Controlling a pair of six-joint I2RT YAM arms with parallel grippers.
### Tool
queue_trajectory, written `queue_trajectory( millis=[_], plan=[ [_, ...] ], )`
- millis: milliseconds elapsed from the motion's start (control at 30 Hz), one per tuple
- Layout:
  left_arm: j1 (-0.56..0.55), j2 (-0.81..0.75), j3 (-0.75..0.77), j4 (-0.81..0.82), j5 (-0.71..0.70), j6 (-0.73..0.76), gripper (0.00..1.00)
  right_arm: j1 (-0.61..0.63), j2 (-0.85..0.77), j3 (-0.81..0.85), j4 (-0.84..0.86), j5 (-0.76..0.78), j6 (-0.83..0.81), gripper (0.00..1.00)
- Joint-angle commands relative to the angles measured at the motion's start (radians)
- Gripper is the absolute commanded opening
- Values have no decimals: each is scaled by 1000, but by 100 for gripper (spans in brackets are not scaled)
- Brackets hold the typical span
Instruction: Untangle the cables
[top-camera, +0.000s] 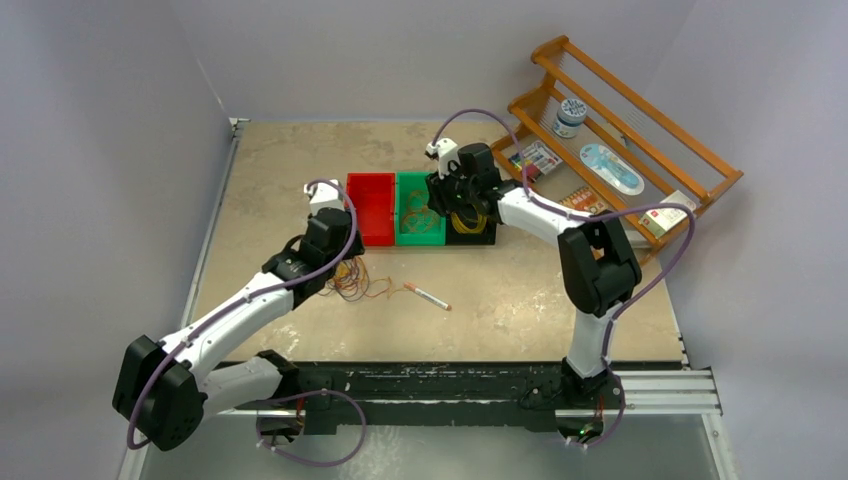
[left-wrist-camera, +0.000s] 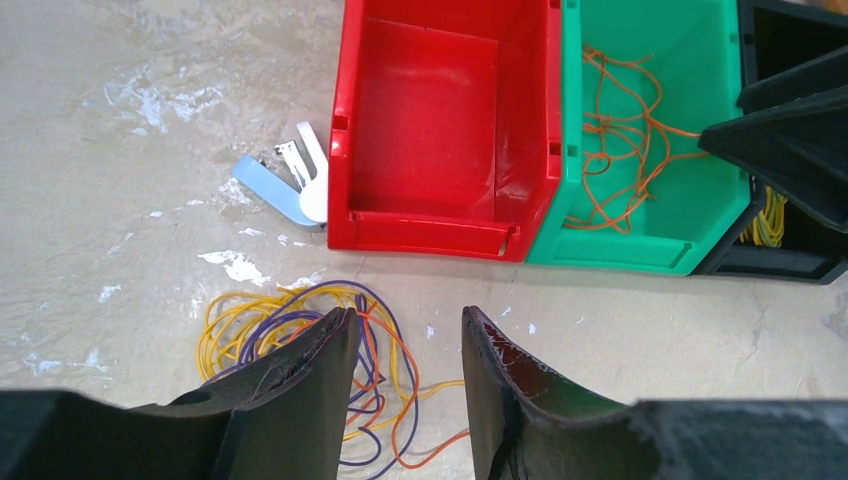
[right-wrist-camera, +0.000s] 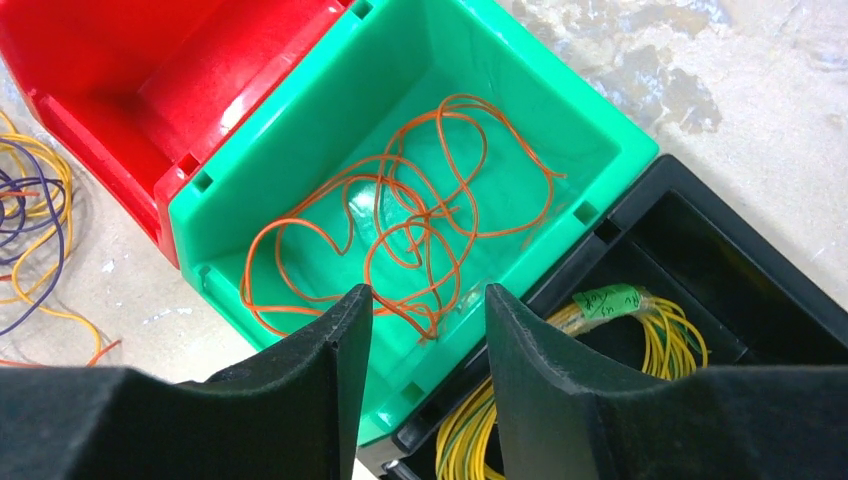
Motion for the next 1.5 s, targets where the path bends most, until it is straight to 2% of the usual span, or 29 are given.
queue_trajectory(
  millis=[0, 200, 467, 700, 933, 1233, 1467],
  plan=[
    [7, -41, 4, 11, -47, -4, 42, 18, 18, 59, -22, -18, -23, 45],
    [7, -41, -4, 12, -52, -7, 42, 33, 52, 89, -44, -5, -32, 35],
    [8, -45, -20, 12, -66, -8, 42, 47, 94, 128, -68, -4, -40, 14],
    [8, -42, -27, 16, -67, -11, 42, 87, 171, 218, -120, 26, -57, 9],
    [8, -50, -34, 13, -73, -11, 42, 102, 193, 250, -162, 139, -3, 11],
    [9, -39, -31, 21, -73, -10, 42, 100, 159, 206, -207, 247, 61, 30],
    [10, -37, -27, 22, -75, -7, 43, 90, 101, 164, -175, 260, 64, 39]
  ],
)
